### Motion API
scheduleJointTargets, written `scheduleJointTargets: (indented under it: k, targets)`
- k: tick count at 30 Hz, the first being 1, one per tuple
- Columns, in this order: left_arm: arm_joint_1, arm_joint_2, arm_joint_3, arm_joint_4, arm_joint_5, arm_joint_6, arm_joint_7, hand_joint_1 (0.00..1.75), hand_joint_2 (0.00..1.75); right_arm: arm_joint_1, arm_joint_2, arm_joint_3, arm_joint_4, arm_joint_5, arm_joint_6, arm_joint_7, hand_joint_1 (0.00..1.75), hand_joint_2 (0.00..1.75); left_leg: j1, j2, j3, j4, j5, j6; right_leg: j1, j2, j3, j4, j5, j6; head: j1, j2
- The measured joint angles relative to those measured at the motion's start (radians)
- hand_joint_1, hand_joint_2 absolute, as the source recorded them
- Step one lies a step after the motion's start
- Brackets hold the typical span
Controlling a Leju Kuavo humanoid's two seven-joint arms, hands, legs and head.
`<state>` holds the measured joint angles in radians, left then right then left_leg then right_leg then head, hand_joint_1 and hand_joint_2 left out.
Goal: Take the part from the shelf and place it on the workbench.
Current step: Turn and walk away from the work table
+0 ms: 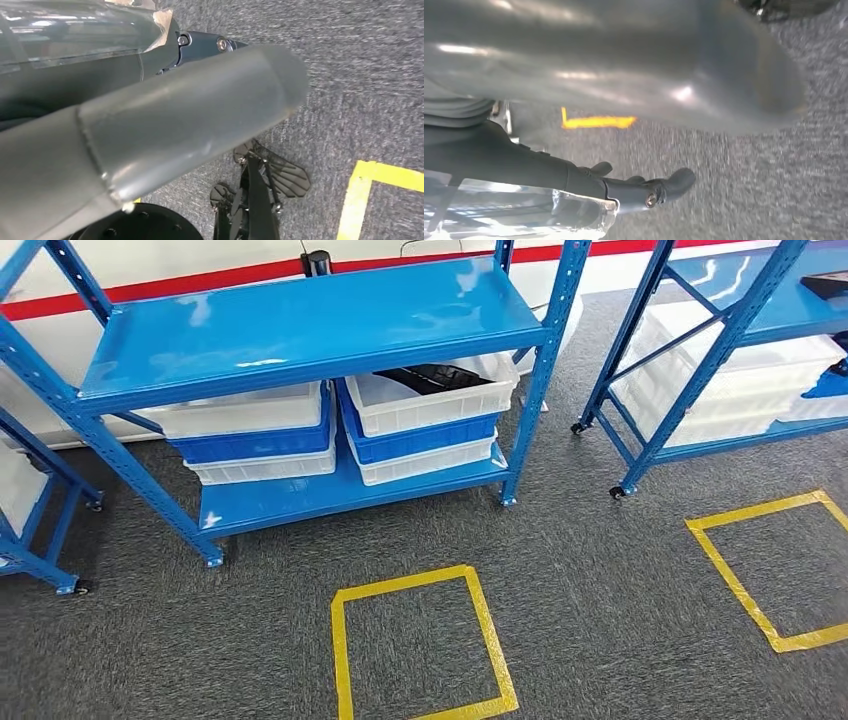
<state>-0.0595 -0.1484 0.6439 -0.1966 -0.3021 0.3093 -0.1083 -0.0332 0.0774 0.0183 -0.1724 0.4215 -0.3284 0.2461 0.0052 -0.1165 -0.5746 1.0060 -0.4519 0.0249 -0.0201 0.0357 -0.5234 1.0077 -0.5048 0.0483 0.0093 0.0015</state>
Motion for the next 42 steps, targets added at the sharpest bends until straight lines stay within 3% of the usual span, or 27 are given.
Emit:
scheduleJointTargets:
  k: [1, 3, 5, 7, 8, 9, 10, 12, 14, 17, 19, 21, 23, 24, 25, 27, 28, 30, 32, 33, 35, 37, 38, 39, 40, 41, 42]
  targets:
    - [0.002, 0.000, 0.000, 0.000, 0.000, 0.002, 0.001, 0.00, 0.00, -0.002, 0.000, 0.000, 0.000, 0.000, 0.000, 0.000, 0.00, 0.00, 0.001, -0.005, -0.002, 0.000, 0.001, -0.004, -0.003, -0.007, 0.002, 0.000, 0.002, -0.008, -0.002, 0.000]
    - [0.005, 0.001, 0.000, 0.000, -0.001, 0.004, 0.002, 0.00, 0.00, -0.005, 0.000, 0.000, 0.000, 0.001, 0.000, 0.000, 0.00, 0.00, 0.003, 0.019, -0.013, 0.021, -0.014, -0.010, -0.007, -0.023, 0.005, -0.002, 0.006, -0.024, -0.006, 0.000]
    - [0.003, 0.001, 0.000, 0.000, -0.001, 0.005, 0.002, 0.00, 0.00, -0.003, 0.001, 0.000, 0.000, 0.002, 0.000, 0.000, 0.00, 0.00, 0.003, 0.074, -0.057, 0.113, -0.068, -0.017, -0.006, -0.044, 0.005, -0.003, 0.006, -0.037, -0.014, 0.000]
    - [0.001, 0.001, 0.000, 0.000, -0.002, 0.004, 0.002, 0.00, 0.00, 0.002, 0.001, 0.000, 0.000, 0.003, 0.000, 0.000, 0.00, 0.00, 0.005, 0.103, -0.125, 0.250, -0.129, -0.022, -0.001, -0.068, 0.004, -0.003, 0.004, -0.044, -0.019, 0.000]
    - [0.002, 0.001, 0.000, 0.000, -0.002, 0.004, 0.002, 0.00, 0.00, 0.004, 0.001, 0.000, 0.000, 0.003, -0.001, 0.000, 0.00, 0.00, 0.005, 0.108, -0.147, 0.293, -0.139, -0.023, 0.001, -0.081, 0.004, -0.003, 0.003, -0.045, -0.019, 0.000]
    - [0.003, 0.001, 0.000, 0.000, -0.002, 0.004, 0.002, 0.00, 0.00, 0.004, 0.000, 0.000, 0.000, 0.003, -0.001, 0.000, 0.00, 0.00, 0.006, 0.111, -0.149, 0.295, -0.128, -0.023, 0.002, -0.093, 0.005, -0.003, 0.001, -0.046, -0.019, 0.000]
    - [0.004, 0.001, 0.000, 0.000, -0.003, 0.004, 0.002, 0.00, 0.00, 0.004, 0.000, 0.000, 0.000, 0.003, -0.001, 0.000, 0.00, 0.00, 0.006, 0.116, -0.128, 0.255, -0.100, -0.020, 0.003, -0.104, 0.006, -0.003, 0.000, -0.047, -0.019, 0.000]
    - [0.003, 0.001, 0.000, 0.000, -0.004, 0.004, 0.002, 0.00, 0.00, 0.002, 0.002, 0.000, 0.000, 0.004, -0.002, 0.000, 0.00, 0.00, 0.001, 0.150, -0.051, 0.111, -0.038, -0.011, 0.007, -0.124, 0.012, -0.003, -0.004, -0.046, -0.020, 0.000]
    - [-0.002, 0.002, 0.000, 0.000, -0.006, 0.003, 0.002, 0.00, 0.00, 0.000, 0.003, 0.000, 0.000, 0.006, -0.002, 0.000, 0.00, 0.00, -0.006, 0.176, -0.007, 0.023, -0.015, -0.003, 0.014, -0.140, 0.015, -0.003, -0.009, -0.040, -0.018, 0.000]
    - [-0.003, 0.001, 0.000, 0.000, -0.008, 0.003, 0.001, 0.00, 0.00, -0.003, 0.004, 0.000, 0.000, 0.007, -0.003, 0.000, 0.00, 0.00, -0.009, 0.152, -0.004, 0.006, -0.011, 0.009, 0.019, -0.159, 0.020, -0.007, -0.014, -0.025, -0.017, 0.000]
    - [-0.003, 0.001, 0.000, 0.000, -0.008, 0.003, 0.001, 0.00, 0.00, -0.004, 0.004, 0.000, -0.001, 0.007, -0.005, 0.001, 0.00, 0.00, -0.003, 0.131, 0.001, -0.006, -0.001, 0.022, 0.018, -0.117, 0.005, 0.033, -0.039, -0.020, -0.015, 0.000]
    - [-0.005, 0.001, 0.000, 0.000, -0.008, 0.004, 0.000, 0.00, 0.00, -0.002, 0.003, 0.000, -0.001, 0.008, -0.006, 0.000, 0.00, 0.00, 0.001, 0.108, 0.001, -0.011, 0.005, 0.030, 0.012, -0.058, -0.052, 0.158, -0.098, -0.024, -0.009, 0.000]
    - [-0.007, 0.000, 0.000, 0.000, -0.008, 0.004, 0.000, 0.00, 0.00, 0.003, 0.002, 0.000, -0.001, 0.008, -0.008, 0.001, 0.00, 0.00, 0.001, 0.080, 0.000, -0.010, 0.005, 0.031, 0.009, -0.042, -0.113, 0.278, -0.139, -0.021, -0.006, 0.000]
    - [-0.006, 0.000, 0.000, 0.000, -0.008, 0.004, 0.000, 0.00, 0.00, 0.004, 0.002, 0.000, 0.000, 0.008, -0.008, 0.001, 0.00, 0.00, 0.001, 0.066, 0.001, -0.010, 0.005, 0.030, 0.008, -0.040, -0.121, 0.288, -0.135, -0.013, -0.005, 0.000]
    - [-0.005, -0.001, 0.000, 0.000, -0.008, 0.004, 0.000, 0.00, 0.00, 0.005, 0.001, 0.000, 0.000, 0.008, -0.009, 0.000, 0.00, 0.00, 0.002, 0.054, 0.002, -0.009, 0.005, 0.030, 0.006, -0.039, -0.109, 0.257, -0.113, -0.003, -0.005, 0.000]
    - [-0.004, -0.002, 0.000, 0.000, -0.008, 0.004, 0.000, 0.00, 0.00, 0.005, -0.002, 0.000, -0.001, 0.008, -0.015, -0.009, 0.00, 0.00, 0.003, 0.033, 0.005, -0.006, 0.004, 0.025, -0.001, -0.031, -0.051, 0.116, -0.047, 0.016, -0.003, 0.000]
    - [-0.004, -0.002, 0.000, 0.000, -0.008, 0.004, 0.000, 0.00, 0.00, 0.003, -0.002, 0.000, -0.001, 0.008, -0.019, -0.016, 0.00, 0.00, 0.001, 0.026, 0.005, -0.003, 0.001, 0.020, -0.003, -0.027, -0.027, 0.053, -0.019, 0.017, -0.001, 0.000]
    - [-0.003, -0.002, 0.000, 0.000, -0.010, 0.004, 0.000, 0.00, 0.00, -0.001, -0.001, 0.000, -0.001, 0.005, -0.027, -0.029, 0.00, 0.00, -0.003, 0.018, 0.003, 0.002, -0.004, 0.009, -0.001, -0.020, -0.011, 0.000, 0.002, 0.005, 0.000, 0.000]
    - [-0.001, -0.002, 0.000, 0.000, -0.012, 0.004, -0.001, 0.00, 0.00, -0.004, -0.001, -0.001, -0.001, 0.001, -0.029, -0.033, 0.00, 0.00, -0.002, 0.017, 0.001, 0.002, -0.006, 0.001, -0.001, -0.023, -0.007, -0.002, 0.007, -0.013, -0.003, 0.000]
    - [0.000, -0.001, 0.000, 0.000, -0.013, 0.004, -0.001, 0.00, 0.00, -0.004, -0.001, -0.002, -0.001, -0.002, -0.029, -0.034, 0.00, 0.00, -0.001, 0.030, -0.002, 0.011, -0.013, -0.004, -0.003, -0.026, -0.004, -0.003, 0.010, -0.020, -0.004, 0.000]
    - [0.001, 0.000, 0.000, 0.000, -0.014, 0.005, -0.001, 0.00, 0.00, -0.002, -0.001, -0.004, -0.001, -0.009, -0.029, -0.038, 0.00, 0.00, 0.001, 0.071, -0.033, 0.080, -0.058, -0.013, -0.008, -0.033, -0.001, -0.006, 0.014, -0.035, -0.010, 0.000]
    - [-0.001, 0.000, 0.000, 0.000, -0.015, 0.005, -0.001, 0.00, 0.00, 0.001, -0.001, -0.007, -0.001, -0.015, -0.030, -0.041, 0.00, 0.00, 0.003, 0.103, -0.098, 0.215, -0.124, -0.021, -0.004, -0.043, -0.001, -0.005, 0.013, -0.043, -0.015, 0.000]
    - [-0.001, 0.000, 0.000, 0.000, -0.015, 0.005, -0.001, 0.00, 0.00, 0.002, -0.001, -0.010, -0.001, -0.017, -0.031, -0.042, 0.00, 0.44, 0.005, 0.107, -0.127, 0.271, -0.142, -0.024, -0.003, -0.048, -0.001, -0.005, 0.012, -0.044, -0.016, 0.000]
    - [-0.001, 0.000, 0.000, 0.000, -0.015, 0.006, -0.001, 0.00, 0.00, 0.003, -0.001, -0.013, -0.001, -0.020, -0.032, -0.043, 0.00, 0.87, 0.007, 0.108, -0.142, 0.297, -0.143, -0.025, -0.002, -0.052, -0.001, -0.005, 0.011, -0.045, -0.016, 0.000]
    - [0.000, 0.000, 0.000, 0.000, -0.016, 0.007, -0.001, 0.00, 0.00, 0.003, -0.001, -0.016, -0.001, -0.024, -0.033, -0.045, 0.00, 1.31, 0.008, 0.109, -0.136, 0.282, -0.123, -0.025, -0.002, -0.055, 0.000, -0.005, 0.010, -0.046, -0.016, 0.000]
    - [0.000, 0.001, 0.000, 0.000, -0.016, 0.008, -0.001, 0.00, 0.00, 0.003, 0.000, -0.018, -0.001, -0.028, -0.034, -0.048, 0.00, 1.75, 0.008, 0.111, -0.112, 0.233, -0.091, -0.023, -0.002, -0.057, 0.001, -0.005, 0.010, -0.046, -0.016, 0.000]
    - [-0.001, 0.001, 0.000, 0.000, -0.016, 0.009, -0.001, 0.00, 0.00, 0.002, 0.000, -0.020, -0.001, -0.031, -0.036, -0.053, 0.00, 1.75, 0.008, 0.117, -0.076, 0.161, -0.055, -0.020, -0.002, -0.058, 0.003, -0.005, 0.009, -0.045, -0.016, 0.000]
